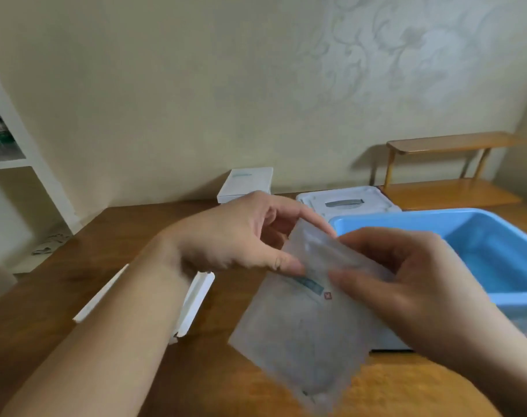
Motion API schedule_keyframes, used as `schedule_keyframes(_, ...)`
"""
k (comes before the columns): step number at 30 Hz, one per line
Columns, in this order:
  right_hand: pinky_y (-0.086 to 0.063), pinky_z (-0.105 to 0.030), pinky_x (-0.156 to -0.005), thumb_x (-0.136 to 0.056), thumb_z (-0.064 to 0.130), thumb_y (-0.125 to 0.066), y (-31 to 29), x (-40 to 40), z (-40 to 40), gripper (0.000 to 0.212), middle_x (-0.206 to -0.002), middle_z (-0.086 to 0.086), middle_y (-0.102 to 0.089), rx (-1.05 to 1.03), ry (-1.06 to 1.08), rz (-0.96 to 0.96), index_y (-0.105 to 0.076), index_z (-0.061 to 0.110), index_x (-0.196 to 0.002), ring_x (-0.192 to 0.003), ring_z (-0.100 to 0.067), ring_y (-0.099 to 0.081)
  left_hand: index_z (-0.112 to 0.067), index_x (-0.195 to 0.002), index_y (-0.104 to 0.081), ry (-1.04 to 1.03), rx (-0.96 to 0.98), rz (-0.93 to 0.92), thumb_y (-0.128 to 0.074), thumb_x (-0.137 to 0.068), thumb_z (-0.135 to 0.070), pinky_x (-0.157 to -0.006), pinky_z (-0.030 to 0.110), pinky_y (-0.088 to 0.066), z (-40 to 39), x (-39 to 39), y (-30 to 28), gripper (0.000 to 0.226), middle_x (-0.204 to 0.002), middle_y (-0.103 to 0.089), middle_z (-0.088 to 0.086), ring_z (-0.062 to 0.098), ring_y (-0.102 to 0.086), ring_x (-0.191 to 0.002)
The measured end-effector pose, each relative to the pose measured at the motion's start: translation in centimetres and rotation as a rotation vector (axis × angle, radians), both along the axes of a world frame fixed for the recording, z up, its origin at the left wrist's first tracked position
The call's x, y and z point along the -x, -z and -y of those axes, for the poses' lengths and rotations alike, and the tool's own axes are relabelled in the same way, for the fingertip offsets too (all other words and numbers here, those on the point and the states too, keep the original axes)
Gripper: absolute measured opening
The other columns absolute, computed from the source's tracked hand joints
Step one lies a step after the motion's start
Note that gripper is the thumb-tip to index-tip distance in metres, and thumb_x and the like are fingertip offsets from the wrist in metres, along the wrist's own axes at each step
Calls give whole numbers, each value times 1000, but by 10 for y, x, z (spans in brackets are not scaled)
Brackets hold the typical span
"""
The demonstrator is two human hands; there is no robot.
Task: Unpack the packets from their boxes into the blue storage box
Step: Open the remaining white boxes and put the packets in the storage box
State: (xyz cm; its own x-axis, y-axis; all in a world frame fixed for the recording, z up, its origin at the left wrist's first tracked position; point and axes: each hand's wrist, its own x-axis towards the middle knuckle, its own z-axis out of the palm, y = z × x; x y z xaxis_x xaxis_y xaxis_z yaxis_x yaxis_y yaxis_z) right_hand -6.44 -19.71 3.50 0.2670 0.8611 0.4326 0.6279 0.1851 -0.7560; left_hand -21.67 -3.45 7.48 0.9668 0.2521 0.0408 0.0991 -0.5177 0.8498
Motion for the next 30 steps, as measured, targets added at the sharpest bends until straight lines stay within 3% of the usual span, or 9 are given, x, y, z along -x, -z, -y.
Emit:
schedule_keyframes(2, -52, -13, -54, -72, 33, -84, -1, -16, 7, 26, -79, 11, -75, -120, 15, -241, -71, 39, -94, -67, -3, -70, -16, -108, -70, -36, 70, 124, -73, -80, 1, -78, 32, -59, 2, -22, 4, 33, -99, -74, 7, 21, -71, -92)
schedule_keyframes(5, -54, -22, -53, -63, 44, -84, 6, -32, 17, 39, -80, 0, -77, -158, -11, -651, -70, 36, -99, -63, -11, -72, -24, -88, -74, -171, 285, 350, -75, -75, -3, -64, 28, -59, 2, -48, 13, 25, -90, -74, 0, 15, -71, -82)
schedule_keyframes(8, -57, -35, -57, -68, 40, -83, 9, -48, 23, 34, -87, -5, -77, -74, 14, -630, -71, 32, -99, -75, -23, -75, -11, -104, -70, -317, 455, 432, -72, -69, -8, -66, 30, -61, 1, -69, 23, 35, -99, -73, 9, 20, -70, -85)
schedule_keyframes(11, -58, -34, -51, -78, 19, -76, 6, -67, 25, 24, -83, -7, -76, -94, 113, -556, -70, 22, -100, -68, -29, -73, -5, -119, -64, -390, 514, 391, -80, -69, -7, -66, 36, -60, 4, -80, 31, 53, -106, -72, 14, 25, -71, -86)
schedule_keyframes(14, -60, -37, -53, -79, 11, -75, -5, -100, 21, 30, -86, -6, -76, -20, 125, -491, -68, 23, -106, -70, -28, -74, -12, -122, -61, -368, 414, 341, -76, -76, -20, -74, 43, -57, 3, -84, 29, 48, -106, -72, 15, 26, -70, -87)
schedule_keyframes(16, -61, -39, -55, -76, 12, -74, -15, -131, 16, 37, -89, -7, -77, 136, 71, -446, -66, 22, -111, -75, -27, -74, -19, -123, -57, -377, 324, 336, -72, -80, -28, -66, 35, -58, -2, -91, 25, 46, -98, -74, 7, 18, -70, -82)
schedule_keyframes(22, -59, -32, -50, -85, 4, -68, -22, -191, -11, 26, -90, -16, -75, 562, -19, -253, -71, 17, -107, -70, -25, -71, -27, -110, -68, -432, -275, 124, -73, -87, -24, -81, 29, -52, -8, -123, 28, 24, -82, -72, -5, 15, -67, -84)
schedule_keyframes(26, -56, -29, -51, -85, 8, -71, -12, -194, -24, 27, -91, -14, -75, 706, -46, -200, -70, 18, -110, -70, -24, -72, -31, -111, -70, -404, -473, -103, -74, -86, -32, -68, 21, -48, -10, -127, 37, 25, -74, -64, -11, 7, -60, -69)
schedule_keyframes(30, -50, -27, -50, -82, 16, -76, -4, -189, -30, 27, -95, -7, -74, 754, -14, -53, -71, 25, -107, -72, -20, -68, -31, -90, -76, -425, -546, -150, -73, -85, -37, -59, 19, -42, -9, -127, 41, 9, -71, -63, -11, 3, -56, -65)
